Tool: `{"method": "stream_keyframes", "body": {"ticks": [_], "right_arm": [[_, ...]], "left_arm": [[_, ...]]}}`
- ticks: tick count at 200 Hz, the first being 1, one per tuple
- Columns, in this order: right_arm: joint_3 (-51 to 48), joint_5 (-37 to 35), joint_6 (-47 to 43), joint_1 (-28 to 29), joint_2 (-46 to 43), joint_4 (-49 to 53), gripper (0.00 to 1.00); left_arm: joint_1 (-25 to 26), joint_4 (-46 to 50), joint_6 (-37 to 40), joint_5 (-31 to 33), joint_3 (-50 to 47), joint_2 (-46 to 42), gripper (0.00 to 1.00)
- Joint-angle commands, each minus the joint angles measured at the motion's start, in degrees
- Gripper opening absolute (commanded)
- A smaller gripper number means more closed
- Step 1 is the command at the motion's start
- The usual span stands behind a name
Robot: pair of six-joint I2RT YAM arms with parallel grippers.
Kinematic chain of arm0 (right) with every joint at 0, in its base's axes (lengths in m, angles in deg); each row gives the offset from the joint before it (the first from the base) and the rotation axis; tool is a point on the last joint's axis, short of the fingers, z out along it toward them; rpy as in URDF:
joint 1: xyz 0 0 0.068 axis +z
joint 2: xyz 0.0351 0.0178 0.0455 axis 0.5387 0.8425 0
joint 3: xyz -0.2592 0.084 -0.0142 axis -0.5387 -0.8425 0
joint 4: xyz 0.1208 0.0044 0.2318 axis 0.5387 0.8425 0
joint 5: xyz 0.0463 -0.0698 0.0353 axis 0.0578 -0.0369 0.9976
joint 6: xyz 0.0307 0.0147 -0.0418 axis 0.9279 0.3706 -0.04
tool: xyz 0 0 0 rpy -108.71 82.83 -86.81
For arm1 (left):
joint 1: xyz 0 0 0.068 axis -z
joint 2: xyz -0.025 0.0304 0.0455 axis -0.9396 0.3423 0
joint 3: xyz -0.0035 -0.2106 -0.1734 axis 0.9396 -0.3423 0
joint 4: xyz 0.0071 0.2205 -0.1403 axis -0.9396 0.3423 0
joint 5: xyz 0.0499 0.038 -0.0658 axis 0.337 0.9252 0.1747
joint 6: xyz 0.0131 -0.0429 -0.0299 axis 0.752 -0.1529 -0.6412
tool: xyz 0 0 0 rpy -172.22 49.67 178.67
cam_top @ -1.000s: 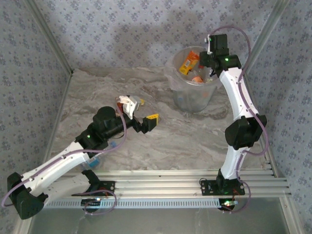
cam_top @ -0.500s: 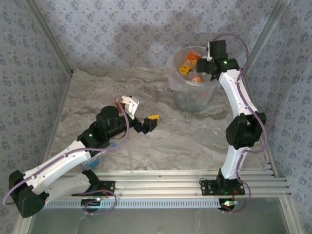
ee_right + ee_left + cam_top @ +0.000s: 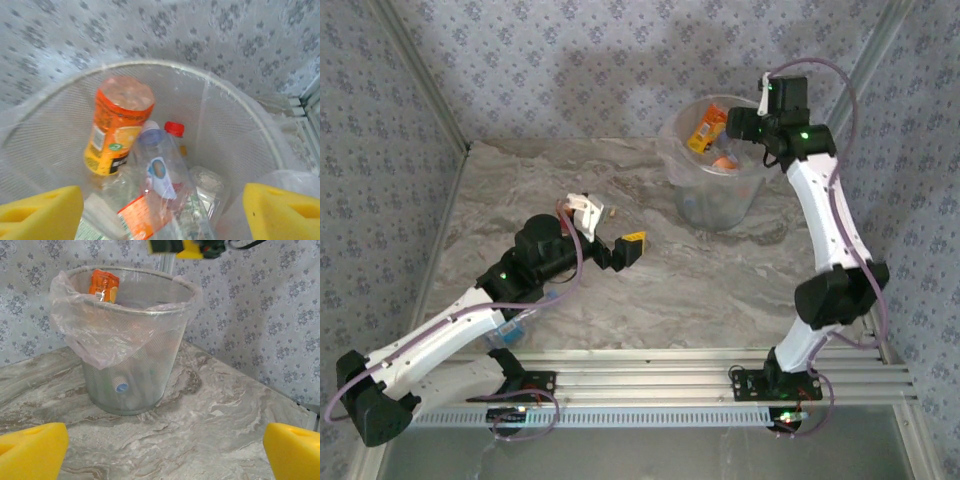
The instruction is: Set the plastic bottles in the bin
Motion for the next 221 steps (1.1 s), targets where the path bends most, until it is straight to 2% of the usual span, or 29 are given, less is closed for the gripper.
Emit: {"method": "stream_keyframes", "body": {"ticks": [1, 36, 76, 99, 117, 140, 187, 221], "right_arm": [[-4.7, 3.7, 1.4, 1.9, -7.7, -2.7, 0.87], [-15.0, 6.4, 3.0, 6.2, -18.4, -4.4, 0.9], [-27.1, 9.6, 6.5, 12.4, -29.9, -5.1, 1.0], [-33.8, 11.0, 9.2, 15.1, -35.7, -6.2, 1.0], [-39.6, 11.1, 11.3, 16.3, -39.9, -7.5, 1.0], [-47.4, 12.9, 13.5, 16.8, -44.3, -9.0, 1.0], [-56.2, 21.9, 15.3, 18.0, -48.1, -12.6, 1.0], [-60.1, 24.5, 15.4, 19.3, -48.1, -15.6, 1.0]], "left_arm": [[-0.5, 1.7, 0.9, 2.0, 2.7, 0.3, 0.99], [-0.9, 3.0, 1.1, 2.6, 3.4, 0.7, 1.0], [-1.3, 5.4, 2.1, 4.1, 4.6, 1.3, 1.0], [-1.6, 8.6, 3.0, 5.3, 6.2, 1.8, 1.0], [-1.6, 13.8, 4.1, 6.5, 9.4, 3.0, 1.0], [-1.6, 21.7, 1.8, 9.3, 13.6, 5.4, 1.0], [-3.1, 41.6, -6.9, 21.6, 19.0, 11.9, 1.0], [-9.0, 51.0, -10.0, 19.4, 19.5, 15.9, 0.97]]}}
